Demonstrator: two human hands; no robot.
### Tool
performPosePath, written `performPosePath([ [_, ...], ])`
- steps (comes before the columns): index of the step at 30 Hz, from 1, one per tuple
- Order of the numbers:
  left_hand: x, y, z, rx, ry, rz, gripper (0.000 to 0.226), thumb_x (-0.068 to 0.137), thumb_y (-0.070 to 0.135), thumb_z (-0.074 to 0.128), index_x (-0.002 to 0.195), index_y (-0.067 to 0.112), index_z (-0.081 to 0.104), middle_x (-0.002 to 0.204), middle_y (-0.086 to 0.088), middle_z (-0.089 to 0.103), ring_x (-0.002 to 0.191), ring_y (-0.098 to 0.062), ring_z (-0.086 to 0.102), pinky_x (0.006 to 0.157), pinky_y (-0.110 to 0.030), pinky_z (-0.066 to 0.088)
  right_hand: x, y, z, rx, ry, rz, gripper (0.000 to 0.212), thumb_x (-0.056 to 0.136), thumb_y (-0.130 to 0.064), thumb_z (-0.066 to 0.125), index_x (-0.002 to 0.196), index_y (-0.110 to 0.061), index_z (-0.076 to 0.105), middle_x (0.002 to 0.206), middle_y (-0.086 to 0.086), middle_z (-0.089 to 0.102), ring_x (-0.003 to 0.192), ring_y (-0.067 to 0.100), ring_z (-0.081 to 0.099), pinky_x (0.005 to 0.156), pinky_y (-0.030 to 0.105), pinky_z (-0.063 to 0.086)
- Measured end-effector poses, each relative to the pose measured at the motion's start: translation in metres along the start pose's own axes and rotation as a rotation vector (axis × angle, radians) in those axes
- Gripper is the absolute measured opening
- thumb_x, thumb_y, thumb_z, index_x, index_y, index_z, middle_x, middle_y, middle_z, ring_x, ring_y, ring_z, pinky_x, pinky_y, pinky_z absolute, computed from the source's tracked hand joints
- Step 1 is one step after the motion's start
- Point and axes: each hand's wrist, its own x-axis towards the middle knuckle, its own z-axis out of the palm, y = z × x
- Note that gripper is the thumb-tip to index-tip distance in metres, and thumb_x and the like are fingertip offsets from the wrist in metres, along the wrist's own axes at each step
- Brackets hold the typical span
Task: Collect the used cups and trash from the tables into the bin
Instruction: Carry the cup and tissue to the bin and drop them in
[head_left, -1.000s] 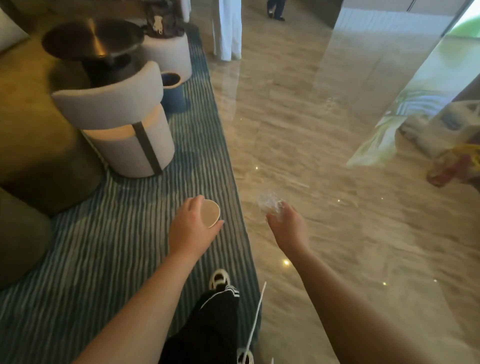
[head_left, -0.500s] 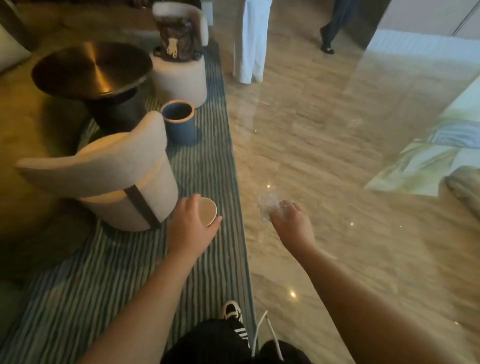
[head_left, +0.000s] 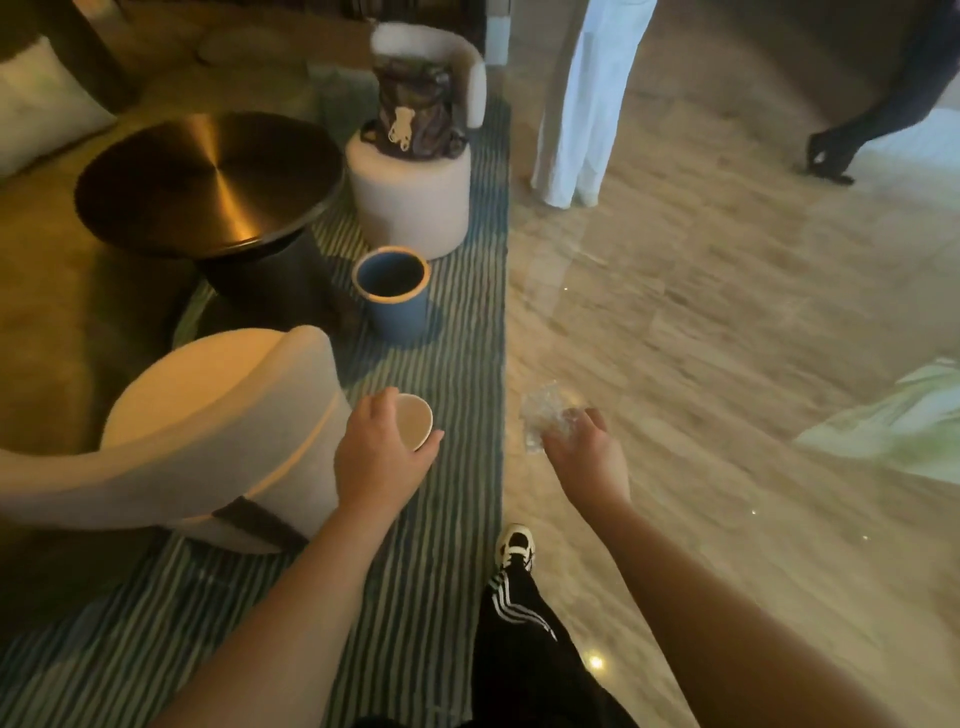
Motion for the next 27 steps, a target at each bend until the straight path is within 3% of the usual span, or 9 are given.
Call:
performPosePath([
  [4, 0.104, 0.02, 0.042, 0.026, -0.008, -0.077, 0.063, 0.07, 0.05, 0.073, 0.116, 0.017, 0.047, 0.108, -0.006, 0.052, 0.094, -0.026, 0.053, 0.063, -0.032, 0.042, 0.126, 0.005, 0.002, -0.027, -0.1, -0.068, 0.035, 0.091, -0.035, 0.057, 0.12, -0.016, 0.058, 0.122, -0.004, 0.053, 0.077, 0.01, 0.054, 0.062, 0.016, 0.037],
  [7, 0.173, 0.032, 0.064, 0.036, 0.012, -0.151, 0.064, 0.069, 0.049, 0.074, 0.117, 0.017, 0.046, 0.111, -0.008, 0.052, 0.096, -0.03, 0.054, 0.065, -0.036, 0.044, 0.211, 0.003, -0.003, -0.133, -0.177, -0.142, 0.035, 0.092, -0.037, 0.054, 0.121, -0.019, 0.058, 0.124, -0.004, 0.053, 0.095, 0.015, 0.06, 0.069, 0.018, 0.039],
  [11, 0.248, 0.037, 0.083, 0.054, 0.032, -0.225, 0.065, 0.068, 0.049, 0.075, 0.116, 0.016, 0.047, 0.109, -0.009, 0.052, 0.093, -0.03, 0.055, 0.063, -0.033, 0.04, 0.307, -0.012, 0.0, -0.267, -0.249, -0.236, 0.033, 0.092, -0.027, 0.055, 0.124, -0.019, 0.056, 0.128, 0.001, 0.052, 0.11, 0.019, 0.052, 0.077, 0.02, 0.041],
  [13, 0.279, 0.036, 0.092, 0.055, 0.048, -0.266, 0.065, 0.068, 0.048, 0.076, 0.116, 0.015, 0.047, 0.109, -0.009, 0.052, 0.092, -0.031, 0.055, 0.063, -0.033, 0.04, 0.35, -0.023, 0.004, -0.14, -0.246, -0.167, 0.033, 0.091, -0.029, 0.057, 0.12, -0.016, 0.056, 0.122, 0.002, 0.055, 0.102, 0.019, 0.055, 0.075, 0.019, 0.039],
  [16, 0.325, 0.031, 0.109, 0.04, 0.07, -0.339, 0.065, 0.069, 0.049, 0.074, 0.118, 0.017, 0.046, 0.112, -0.008, 0.05, 0.094, -0.03, 0.055, 0.064, -0.031, 0.039, 0.414, -0.034, 0.02, -0.051, -0.258, -0.154, 0.032, 0.09, -0.034, 0.058, 0.117, -0.017, 0.059, 0.114, 0.0, 0.06, 0.081, 0.009, 0.053, 0.06, 0.013, 0.035],
  [19, 0.373, 0.021, 0.127, 0.009, 0.086, -0.393, 0.067, 0.07, 0.047, 0.075, 0.122, 0.015, 0.045, 0.116, -0.008, 0.049, 0.099, -0.03, 0.053, 0.069, -0.036, 0.043, 0.477, -0.048, 0.046, -0.035, -0.273, -0.171, 0.035, 0.09, -0.035, 0.057, 0.118, -0.014, 0.058, 0.114, 0.003, 0.06, 0.082, 0.008, 0.049, 0.066, 0.022, 0.037],
  [25, 0.494, -0.022, 0.169, -0.058, 0.161, -0.584, 0.067, 0.07, 0.043, 0.078, 0.122, 0.017, 0.045, 0.118, -0.005, 0.048, 0.104, -0.026, 0.051, 0.072, -0.036, 0.044, 0.625, -0.1, 0.104, -0.063, -0.458, -0.285, 0.03, 0.089, -0.039, 0.057, 0.109, -0.018, 0.064, 0.111, 0.003, 0.064, 0.096, 0.017, 0.062, 0.08, 0.033, 0.051],
  [27, 0.54, -0.035, 0.179, -0.065, 0.175, -0.632, 0.066, 0.069, 0.043, 0.078, 0.121, 0.018, 0.046, 0.117, -0.004, 0.049, 0.104, -0.024, 0.052, 0.07, -0.032, 0.041, 0.68, -0.128, 0.116, -0.091, -0.523, -0.298, 0.021, 0.089, -0.04, 0.057, 0.099, -0.023, 0.065, 0.099, -0.003, 0.064, 0.092, 0.016, 0.062, 0.072, 0.026, 0.049],
])
